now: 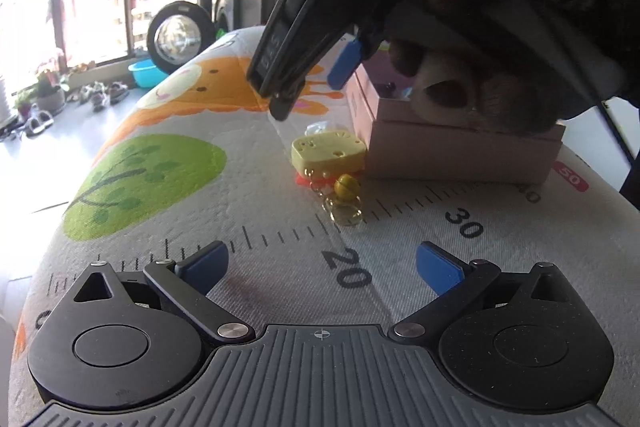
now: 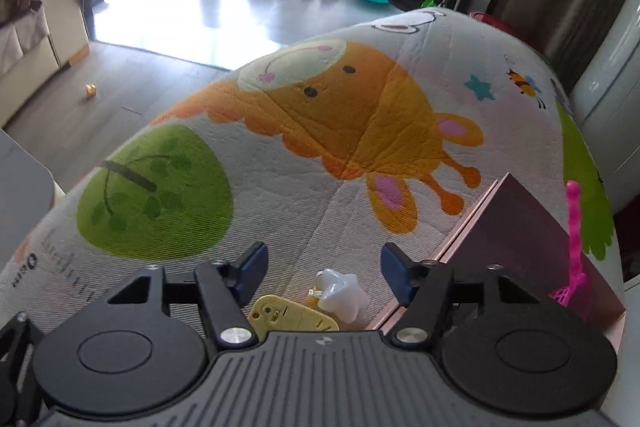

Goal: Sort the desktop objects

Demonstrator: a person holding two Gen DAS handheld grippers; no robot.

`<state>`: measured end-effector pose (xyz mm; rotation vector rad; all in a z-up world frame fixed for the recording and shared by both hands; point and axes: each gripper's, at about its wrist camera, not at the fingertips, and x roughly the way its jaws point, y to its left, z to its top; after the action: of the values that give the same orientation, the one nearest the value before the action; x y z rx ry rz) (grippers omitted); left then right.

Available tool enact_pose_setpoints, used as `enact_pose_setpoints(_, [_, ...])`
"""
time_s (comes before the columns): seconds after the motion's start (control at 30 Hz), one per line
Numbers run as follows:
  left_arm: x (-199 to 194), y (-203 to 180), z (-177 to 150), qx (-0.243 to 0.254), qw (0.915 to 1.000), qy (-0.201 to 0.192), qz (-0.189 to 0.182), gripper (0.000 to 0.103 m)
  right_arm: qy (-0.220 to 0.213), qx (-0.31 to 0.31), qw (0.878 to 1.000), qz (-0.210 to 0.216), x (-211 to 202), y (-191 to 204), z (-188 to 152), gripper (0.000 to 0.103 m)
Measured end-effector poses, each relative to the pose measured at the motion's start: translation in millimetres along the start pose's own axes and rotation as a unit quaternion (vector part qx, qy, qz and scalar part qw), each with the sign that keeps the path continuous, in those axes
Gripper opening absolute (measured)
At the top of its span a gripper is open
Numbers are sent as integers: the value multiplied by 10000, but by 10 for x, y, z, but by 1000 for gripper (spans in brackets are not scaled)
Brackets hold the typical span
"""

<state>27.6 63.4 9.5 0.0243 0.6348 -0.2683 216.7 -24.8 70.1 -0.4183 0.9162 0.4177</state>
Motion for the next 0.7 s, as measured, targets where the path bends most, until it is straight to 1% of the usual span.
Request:
enact_pose_setpoints(0.03, [9,23,3,-52,10000,23,-26,103,133,-31,9997,-212,110,16,24,53])
enact_pose_setpoints(0.07, [20,44,7,-113,9999,53,-50,103,243,-77,9987,-433,205,29,47,44])
enact_pose_setpoints(0.1, [27,64,10,-173,9998,65,-72,103,318,-132,9979,-545,272,36,59,39])
enact_pose_setpoints(0.17, [22,94,6,-241,9996,65,-103,103,453,-201,9972,-565,365,33,66,37])
enact_pose_setpoints(0.2, [19,95,6,-247,9996,63,-104,103,533,-197,9970,-527,391,38,58,34])
enact_pose_setpoints(0.27, [9,88,7,-236,9997,58,-96,103,731,-148,9964,-410,422,57,7,32])
enact_pose_setpoints(0.3, [-1,89,5,-232,9997,53,-93,103,704,-191,9964,-436,396,85,-27,32])
enact_pose_setpoints(0.4, [-9,97,0,-237,9996,54,-130,103,764,-230,9967,-147,276,170,-104,32])
enact_pose_setpoints(0.47, [-25,105,-5,-209,9995,52,-251,103,810,-197,9965,104,170,203,-158,32])
enact_pose_setpoints(0.57, [-56,73,-27,-18,9985,58,-544,103,882,-134,9946,532,-34,265,-271,32])
enact_pose_setpoints(0.67, [-110,-3,-53,250,9975,-54,-655,103,1074,106,9896,948,-195,250,-449,32])
enact_pose_setpoints(0.7, [-124,-23,-60,328,9970,-85,-693,103,1075,114,9891,998,-260,250,-533,32])
